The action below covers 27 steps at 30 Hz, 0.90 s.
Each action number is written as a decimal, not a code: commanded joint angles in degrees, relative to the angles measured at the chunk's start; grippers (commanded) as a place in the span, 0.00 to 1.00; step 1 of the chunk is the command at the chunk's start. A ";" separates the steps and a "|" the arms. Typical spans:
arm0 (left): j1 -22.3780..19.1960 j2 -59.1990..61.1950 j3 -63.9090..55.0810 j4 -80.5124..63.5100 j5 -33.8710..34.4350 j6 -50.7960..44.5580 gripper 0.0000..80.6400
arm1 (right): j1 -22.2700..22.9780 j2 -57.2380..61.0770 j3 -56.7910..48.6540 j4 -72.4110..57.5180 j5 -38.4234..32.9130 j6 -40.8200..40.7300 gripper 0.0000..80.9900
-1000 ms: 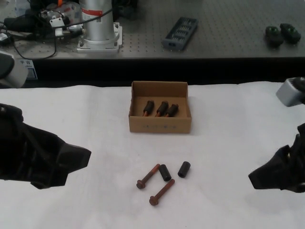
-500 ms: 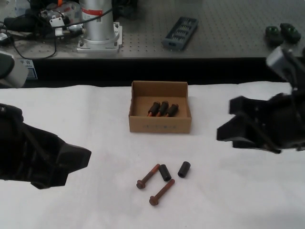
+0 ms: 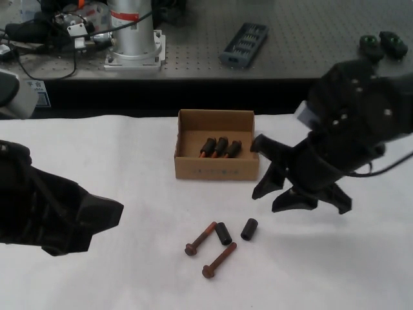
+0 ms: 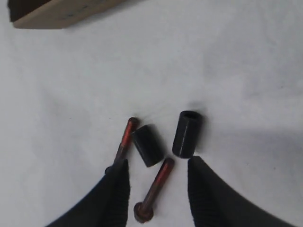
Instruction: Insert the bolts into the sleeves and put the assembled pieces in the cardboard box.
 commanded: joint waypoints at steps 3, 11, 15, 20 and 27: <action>0.09 -0.05 -0.23 -0.36 0.35 -0.07 0.60 | 0.12 6.06 -5.37 4.01 -0.32 1.03 0.38; 0.09 -0.05 -0.23 -0.36 0.35 0.07 0.60 | 0.91 9.80 -7.92 6.80 -0.32 2.66 0.38; 0.09 -0.05 -0.23 -0.36 0.35 0.06 0.60 | 3.02 10.51 -7.92 6.68 -0.32 3.15 0.38; 0.09 -0.05 -0.23 -0.36 0.35 0.06 0.60 | 5.34 12.08 -7.92 5.36 -0.32 4.50 0.38; 0.09 -0.05 -0.23 -0.36 0.35 0.06 0.60 | 5.36 12.69 -8.22 4.58 -0.16 5.52 0.38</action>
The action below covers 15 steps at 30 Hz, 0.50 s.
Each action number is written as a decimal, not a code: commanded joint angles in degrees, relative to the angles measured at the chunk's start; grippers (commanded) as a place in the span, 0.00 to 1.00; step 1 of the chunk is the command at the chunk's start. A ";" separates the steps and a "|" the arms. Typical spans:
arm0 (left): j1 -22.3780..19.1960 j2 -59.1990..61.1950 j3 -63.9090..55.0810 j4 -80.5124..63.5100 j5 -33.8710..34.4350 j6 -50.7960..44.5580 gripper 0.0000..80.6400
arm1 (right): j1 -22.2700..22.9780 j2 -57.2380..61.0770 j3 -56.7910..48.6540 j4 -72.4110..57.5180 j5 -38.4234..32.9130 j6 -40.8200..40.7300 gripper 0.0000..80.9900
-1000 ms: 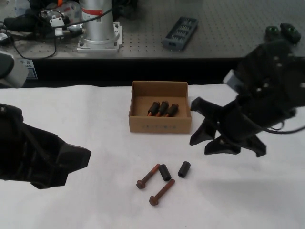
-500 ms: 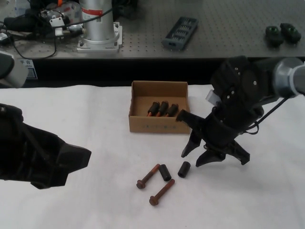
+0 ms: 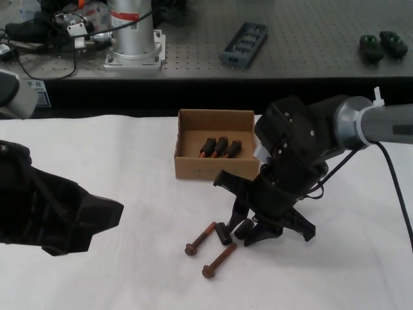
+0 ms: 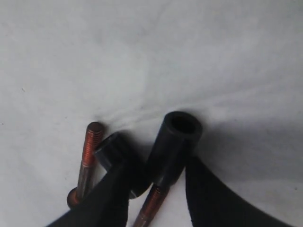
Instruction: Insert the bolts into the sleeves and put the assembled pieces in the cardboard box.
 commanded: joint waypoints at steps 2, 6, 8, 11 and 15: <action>0.09 -0.05 -0.23 -0.36 0.35 0.06 0.60 | -0.13 0.04 -0.76 -1.22 0.54 0.94 0.38; 0.09 -0.05 -0.23 -0.36 0.35 0.06 0.60 | -0.13 0.04 -0.76 -1.41 1.96 1.22 0.38; 0.09 -0.05 -0.23 -0.36 0.35 0.06 0.60 | -0.13 0.04 -0.76 -1.41 2.53 2.27 0.38; 0.09 -0.05 -0.23 -0.36 0.35 0.06 0.60 | -0.13 0.04 -0.76 -1.41 2.97 3.96 0.37; 0.09 -0.05 -0.23 -0.36 0.35 0.06 0.60 | -0.13 0.04 -0.76 -1.41 3.16 6.09 0.31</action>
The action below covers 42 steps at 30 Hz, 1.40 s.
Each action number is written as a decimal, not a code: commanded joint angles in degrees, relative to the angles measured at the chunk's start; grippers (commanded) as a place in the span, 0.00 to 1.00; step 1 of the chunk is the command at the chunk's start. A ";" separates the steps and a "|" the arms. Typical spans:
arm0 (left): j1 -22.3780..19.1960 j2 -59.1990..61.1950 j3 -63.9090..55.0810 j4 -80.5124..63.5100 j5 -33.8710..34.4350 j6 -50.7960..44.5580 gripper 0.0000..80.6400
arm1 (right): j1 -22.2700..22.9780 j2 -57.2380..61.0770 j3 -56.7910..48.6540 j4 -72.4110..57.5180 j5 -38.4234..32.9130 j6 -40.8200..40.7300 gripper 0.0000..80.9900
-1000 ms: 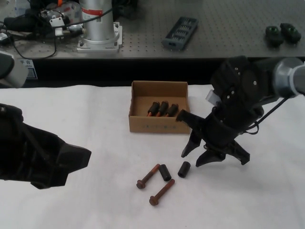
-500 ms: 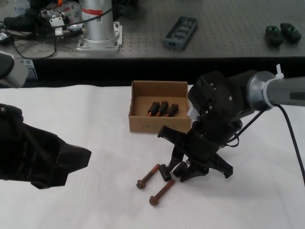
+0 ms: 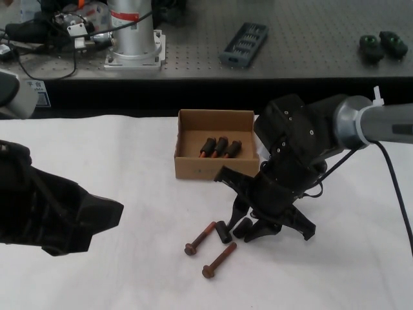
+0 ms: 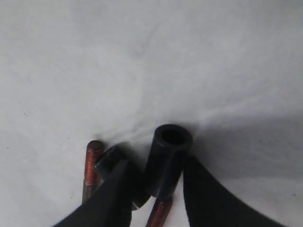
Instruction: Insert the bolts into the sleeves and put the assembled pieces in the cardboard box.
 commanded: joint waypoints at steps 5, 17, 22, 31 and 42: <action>0.09 -0.05 -0.23 -0.36 0.35 0.06 0.60 | -0.13 0.04 -0.65 -0.02 0.29 3.77 0.31; 0.09 -0.05 -0.23 -0.36 0.35 0.06 0.60 | -0.26 1.15 -0.65 3.69 0.10 4.65 0.31; 0.09 -0.05 -0.23 -0.36 0.35 0.06 0.60 | -0.26 1.53 -0.65 2.30 -0.97 4.43 0.31; 0.09 -0.05 -0.23 -0.36 0.35 0.06 0.60 | -0.36 1.37 -0.65 2.02 -3.24 -1.65 0.03; 0.09 0.69 -0.23 -0.36 1.27 0.06 0.60 | -0.36 -6.62 -0.65 14.56 1.52 -27.39 0.03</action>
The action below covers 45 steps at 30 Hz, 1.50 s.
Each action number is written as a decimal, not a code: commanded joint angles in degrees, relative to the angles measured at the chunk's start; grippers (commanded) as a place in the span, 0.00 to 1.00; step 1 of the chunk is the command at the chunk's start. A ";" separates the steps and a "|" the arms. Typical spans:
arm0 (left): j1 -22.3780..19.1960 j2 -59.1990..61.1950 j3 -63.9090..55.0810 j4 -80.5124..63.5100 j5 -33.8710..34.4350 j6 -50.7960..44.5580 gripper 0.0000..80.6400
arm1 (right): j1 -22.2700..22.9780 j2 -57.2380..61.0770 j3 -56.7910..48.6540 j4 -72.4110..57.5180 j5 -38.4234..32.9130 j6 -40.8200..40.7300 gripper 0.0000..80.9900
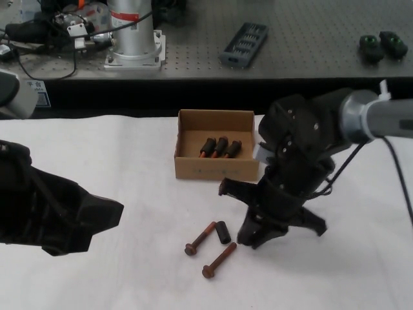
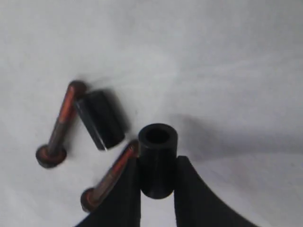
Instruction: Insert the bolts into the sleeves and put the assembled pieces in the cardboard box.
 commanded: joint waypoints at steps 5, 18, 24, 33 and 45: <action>0.09 4.33 -0.23 -2.31 2.34 0.06 0.60 | 0.93 -9.59 0.00 15.21 12.27 -25.67 0.03; 0.09 14.86 -0.23 -6.74 5.61 -0.42 0.60 | 0.92 -28.70 12.70 13.75 12.87 -31.84 0.03; 0.09 19.95 -0.49 -9.75 5.61 -0.42 0.59 | 0.92 -37.53 16.43 13.87 12.87 -31.84 0.03; 0.09 31.57 -4.06 -13.96 8.63 2.63 0.42 | 0.92 -48.98 16.90 14.70 12.87 -31.84 0.03; -2.43 49.59 -18.38 -10.10 9.95 6.83 0.42 | 0.92 -53.23 16.90 15.07 12.87 -32.09 0.03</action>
